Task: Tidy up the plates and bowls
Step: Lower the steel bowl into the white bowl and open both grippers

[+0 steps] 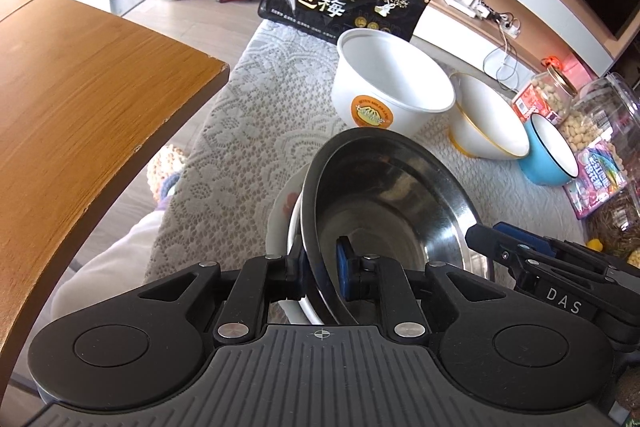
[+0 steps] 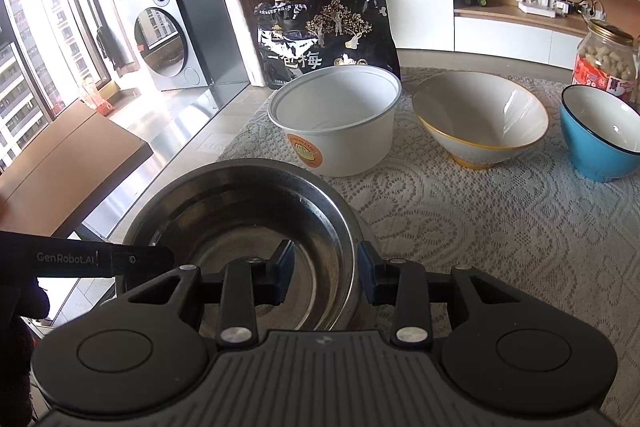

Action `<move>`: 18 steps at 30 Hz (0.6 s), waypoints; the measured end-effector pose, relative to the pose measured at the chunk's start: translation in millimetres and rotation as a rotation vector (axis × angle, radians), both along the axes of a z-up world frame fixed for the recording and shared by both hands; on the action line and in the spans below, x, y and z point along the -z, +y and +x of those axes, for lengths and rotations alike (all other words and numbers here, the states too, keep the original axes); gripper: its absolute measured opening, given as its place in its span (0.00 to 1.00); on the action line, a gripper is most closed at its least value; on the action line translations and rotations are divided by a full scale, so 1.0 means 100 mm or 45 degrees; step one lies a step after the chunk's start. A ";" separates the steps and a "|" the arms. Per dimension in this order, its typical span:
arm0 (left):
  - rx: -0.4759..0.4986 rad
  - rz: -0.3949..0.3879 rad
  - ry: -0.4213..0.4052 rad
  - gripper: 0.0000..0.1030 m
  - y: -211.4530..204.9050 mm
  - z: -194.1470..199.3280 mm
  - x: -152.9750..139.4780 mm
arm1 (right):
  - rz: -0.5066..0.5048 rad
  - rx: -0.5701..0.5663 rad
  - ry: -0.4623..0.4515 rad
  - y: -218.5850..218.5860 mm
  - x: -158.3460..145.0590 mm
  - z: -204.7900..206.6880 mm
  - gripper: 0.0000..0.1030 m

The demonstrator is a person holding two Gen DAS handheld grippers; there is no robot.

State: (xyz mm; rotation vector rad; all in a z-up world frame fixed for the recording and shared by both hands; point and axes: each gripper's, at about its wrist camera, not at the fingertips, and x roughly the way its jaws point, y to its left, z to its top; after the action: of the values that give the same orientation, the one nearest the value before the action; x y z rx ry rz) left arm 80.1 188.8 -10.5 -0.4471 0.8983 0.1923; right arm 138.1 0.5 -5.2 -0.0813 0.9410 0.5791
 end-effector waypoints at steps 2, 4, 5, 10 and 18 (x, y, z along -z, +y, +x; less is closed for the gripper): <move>0.003 -0.003 -0.002 0.16 0.00 -0.01 -0.02 | -0.006 0.003 -0.003 0.00 0.01 0.00 0.33; -0.004 0.010 -0.003 0.16 0.01 -0.05 -0.05 | -0.018 0.008 -0.008 -0.01 0.01 0.00 0.33; -0.011 0.020 -0.012 0.16 0.03 -0.07 -0.08 | -0.028 0.012 -0.010 -0.01 0.02 0.01 0.33; -0.067 0.042 -0.045 0.16 0.15 -0.15 -0.18 | -0.061 0.032 0.003 -0.02 0.09 0.03 0.33; 0.002 0.020 0.024 0.21 0.06 -0.08 -0.07 | -0.028 0.018 0.027 -0.05 0.10 0.01 0.33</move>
State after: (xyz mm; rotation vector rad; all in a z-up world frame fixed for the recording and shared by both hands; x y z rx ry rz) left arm 71.9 194.4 -3.5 -0.4308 0.9146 0.2022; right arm 138.8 -4.1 -15.5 -0.0879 0.9683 0.5575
